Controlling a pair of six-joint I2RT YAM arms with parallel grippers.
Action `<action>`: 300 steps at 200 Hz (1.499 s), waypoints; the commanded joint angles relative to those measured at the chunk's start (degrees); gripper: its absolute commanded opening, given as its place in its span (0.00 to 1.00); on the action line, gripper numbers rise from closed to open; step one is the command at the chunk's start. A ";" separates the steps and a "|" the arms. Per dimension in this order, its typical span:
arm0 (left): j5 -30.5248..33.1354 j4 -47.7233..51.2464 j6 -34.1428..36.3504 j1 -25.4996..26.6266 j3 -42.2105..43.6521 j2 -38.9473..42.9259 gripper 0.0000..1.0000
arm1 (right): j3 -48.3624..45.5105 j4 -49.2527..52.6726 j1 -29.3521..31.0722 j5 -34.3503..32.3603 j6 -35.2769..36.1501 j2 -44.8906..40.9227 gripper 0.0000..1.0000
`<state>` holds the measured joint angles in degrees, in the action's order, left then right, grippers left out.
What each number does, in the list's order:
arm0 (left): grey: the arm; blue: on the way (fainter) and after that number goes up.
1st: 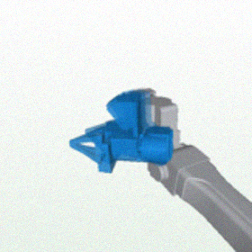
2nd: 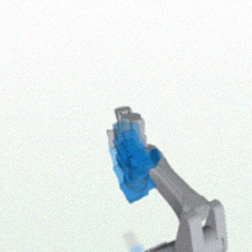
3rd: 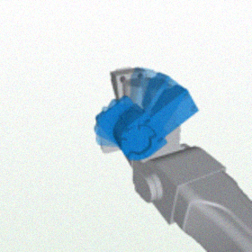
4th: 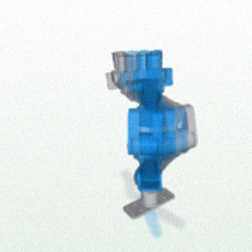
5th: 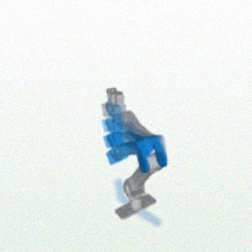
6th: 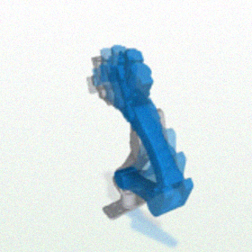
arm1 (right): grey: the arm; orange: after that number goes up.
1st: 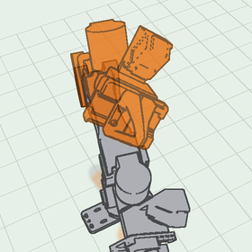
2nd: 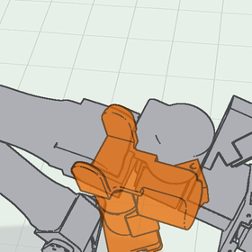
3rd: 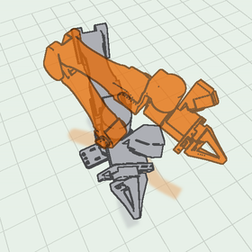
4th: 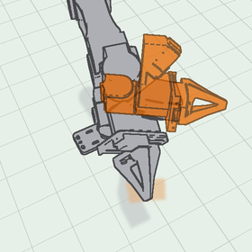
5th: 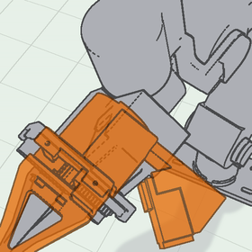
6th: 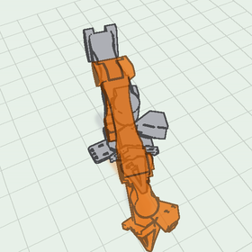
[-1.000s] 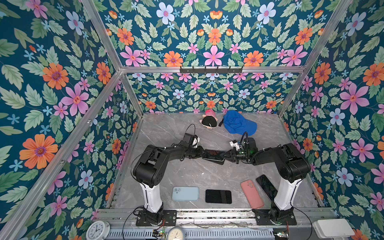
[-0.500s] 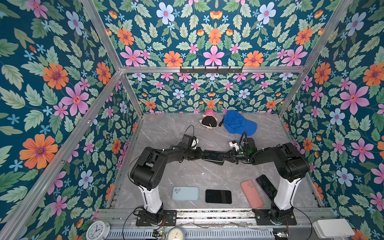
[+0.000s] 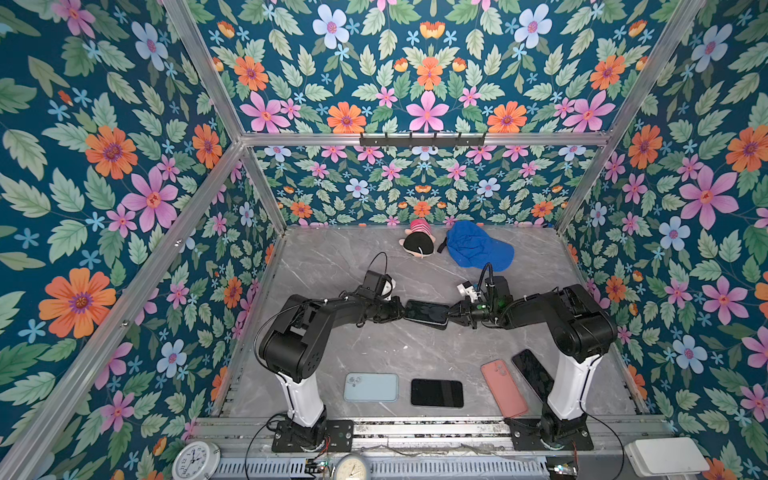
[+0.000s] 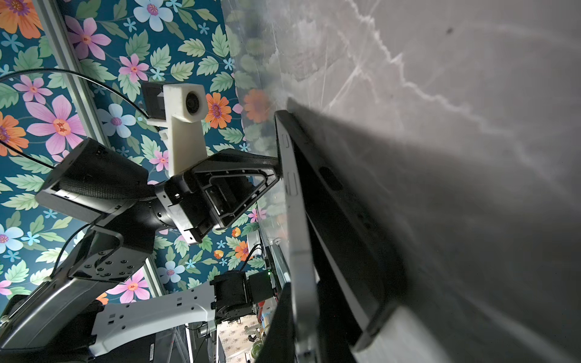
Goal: Put the phone into the phone case
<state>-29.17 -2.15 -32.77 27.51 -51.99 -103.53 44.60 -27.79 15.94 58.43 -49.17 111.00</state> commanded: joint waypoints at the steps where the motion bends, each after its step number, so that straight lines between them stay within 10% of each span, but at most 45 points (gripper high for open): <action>1: -1.45 -0.17 0.12 0.09 -0.04 0.08 0.21 | 0.13 7.14 0.49 -4.94 0.69 0.51 0.02; 217: -0.44 1.14 0.92 -0.33 -0.84 0.49 0.15 | 9.86 38.04 1.44 -18.49 13.69 -7.91 0.41; 300: -1.28 1.98 2.56 -0.21 -2.08 0.68 0.35 | 9.98 46.42 6.53 -31.61 17.42 -12.59 0.47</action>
<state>-29.69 -0.62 -31.68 27.22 -53.34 -102.19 54.43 15.99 20.93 31.27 -32.91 99.04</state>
